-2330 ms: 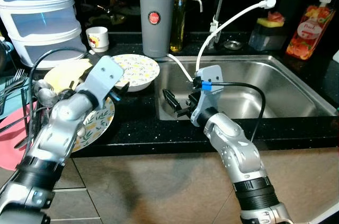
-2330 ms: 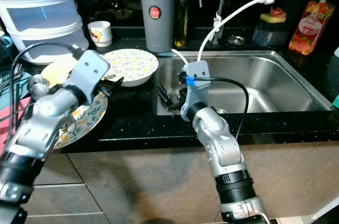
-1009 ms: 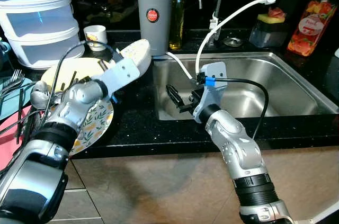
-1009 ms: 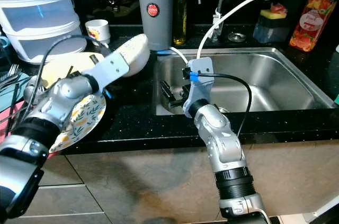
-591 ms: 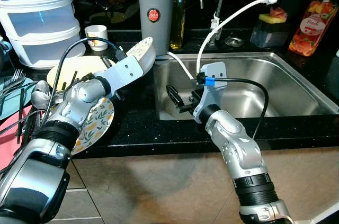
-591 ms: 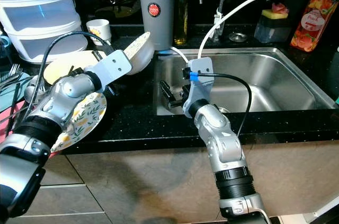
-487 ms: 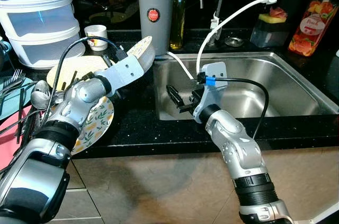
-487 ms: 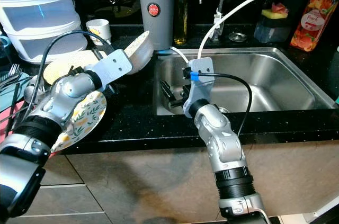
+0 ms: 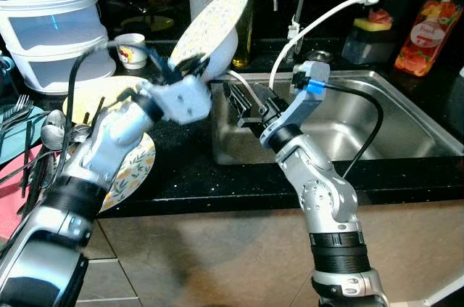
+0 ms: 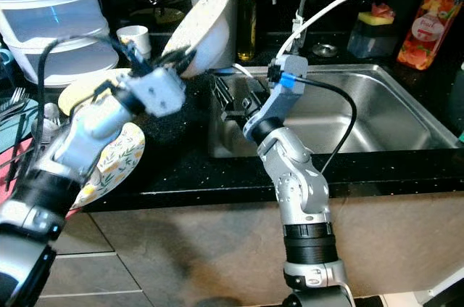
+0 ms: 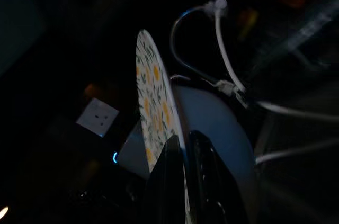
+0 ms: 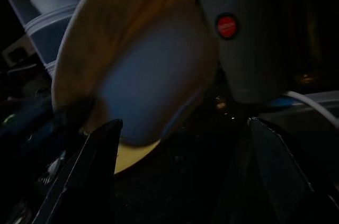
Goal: Kitchen organization
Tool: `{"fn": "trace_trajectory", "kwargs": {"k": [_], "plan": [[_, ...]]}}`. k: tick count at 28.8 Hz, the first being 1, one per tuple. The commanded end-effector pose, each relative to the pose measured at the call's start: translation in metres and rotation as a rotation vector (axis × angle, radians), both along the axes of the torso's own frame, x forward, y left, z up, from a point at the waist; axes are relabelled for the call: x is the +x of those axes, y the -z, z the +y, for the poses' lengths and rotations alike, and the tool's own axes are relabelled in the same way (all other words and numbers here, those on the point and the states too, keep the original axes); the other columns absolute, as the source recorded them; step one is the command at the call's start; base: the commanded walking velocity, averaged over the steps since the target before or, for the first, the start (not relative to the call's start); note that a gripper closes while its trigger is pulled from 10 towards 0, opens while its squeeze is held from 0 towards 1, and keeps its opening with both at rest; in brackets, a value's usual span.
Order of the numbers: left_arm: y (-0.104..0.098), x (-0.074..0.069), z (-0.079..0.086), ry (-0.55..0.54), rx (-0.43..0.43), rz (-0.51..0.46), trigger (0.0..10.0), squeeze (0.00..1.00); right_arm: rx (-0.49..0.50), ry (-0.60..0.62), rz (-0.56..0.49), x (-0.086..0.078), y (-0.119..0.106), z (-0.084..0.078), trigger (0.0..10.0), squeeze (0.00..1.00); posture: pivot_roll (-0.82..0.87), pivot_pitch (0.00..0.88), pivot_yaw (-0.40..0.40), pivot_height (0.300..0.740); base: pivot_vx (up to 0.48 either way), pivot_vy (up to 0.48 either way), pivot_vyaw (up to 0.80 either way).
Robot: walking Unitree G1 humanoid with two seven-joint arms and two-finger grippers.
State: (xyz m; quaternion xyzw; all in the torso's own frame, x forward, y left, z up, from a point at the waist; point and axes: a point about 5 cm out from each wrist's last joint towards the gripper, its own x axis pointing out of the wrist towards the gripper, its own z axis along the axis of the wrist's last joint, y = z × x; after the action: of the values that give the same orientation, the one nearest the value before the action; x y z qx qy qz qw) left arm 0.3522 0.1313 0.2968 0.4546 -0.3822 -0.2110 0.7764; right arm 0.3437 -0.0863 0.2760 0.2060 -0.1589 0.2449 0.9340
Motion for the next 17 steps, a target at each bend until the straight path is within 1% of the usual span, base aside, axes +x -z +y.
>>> {"fn": "trace_trajectory", "kwargs": {"k": [1, 2, 5, 7, 11, 13, 14, 15, 16, 17], "plan": [[0.007, -0.003, 0.005, -0.012, 0.079, 0.006, 0.0, 0.00, 0.021, 0.011, -0.011, 0.000, -0.006, 0.000, 10.0, 0.07, 0.02, 0.069, 0.019, 0.740, 0.000, 0.000, 0.00], [0.013, -0.002, 0.010, -0.037, 0.112, 0.012, 0.0, 0.00, 0.030, 0.025, -0.009, 0.001, -0.007, -0.001, 10.0, 1.00, 0.02, 0.069, 0.019, 0.740, 0.000, 0.000, 0.00], [0.021, -0.003, 0.018, -0.079, 0.167, 0.006, 0.0, 0.00, 0.056, 0.035, -0.002, 0.003, -0.009, -0.006, 10.0, 1.00, 0.02, 0.069, 0.019, 0.740, 0.000, 0.000, 0.00], [0.026, -0.003, 0.022, -0.085, 0.190, 0.015, 0.0, 0.00, 0.060, 0.037, -0.002, 0.004, -0.010, -0.008, 10.0, 1.00, 0.03, 0.070, 0.017, 0.740, 0.000, 0.000, 0.00], [0.035, -0.005, 0.023, -0.071, 0.233, 0.036, 0.0, 0.00, 0.060, 0.041, -0.001, 0.006, -0.013, -0.009, 10.0, 1.00, 0.03, 0.071, 0.018, 0.740, 0.000, 0.000, 0.00], [0.043, -0.006, 0.025, -0.068, 0.285, 0.057, 0.0, 0.00, 0.048, 0.039, 0.016, 0.010, -0.014, -0.008, 10.0, 1.00, 0.03, 0.072, 0.018, 0.740, 0.000, 0.000, 0.00], [0.043, -0.006, 0.025, -0.068, 0.285, 0.057, 0.0, 0.00, 0.048, 0.039, 0.016, 0.010, -0.014, -0.008, 10.0, 1.00, 0.03, 0.072, 0.018, 0.740, 0.000, 0.000, 0.00], [0.046, -0.006, 0.026, -0.076, 0.302, 0.070, 0.0, 0.00, 0.038, 0.033, 0.023, 0.011, -0.013, -0.007, 10.0, 0.55, 0.03, 0.072, 0.016, 0.740, 0.000, 0.000, 0.00], [0.052, -0.005, 0.029, -0.087, 0.323, 0.096, 0.0, 0.00, 0.028, 0.025, 0.027, 0.012, -0.013, -0.005, 10.0, 0.00, 0.03, 0.071, 0.016, 0.740, 0.000, 0.000, 0.00], [0.055, -0.004, 0.030, -0.095, 0.338, 0.114, 0.0, 0.00, 0.021, 0.021, 0.029, 0.012, -0.013, -0.004, 10.0, 0.00, 0.03, 0.071, 0.016, 0.740, 0.000, 0.000, 0.00]]}}
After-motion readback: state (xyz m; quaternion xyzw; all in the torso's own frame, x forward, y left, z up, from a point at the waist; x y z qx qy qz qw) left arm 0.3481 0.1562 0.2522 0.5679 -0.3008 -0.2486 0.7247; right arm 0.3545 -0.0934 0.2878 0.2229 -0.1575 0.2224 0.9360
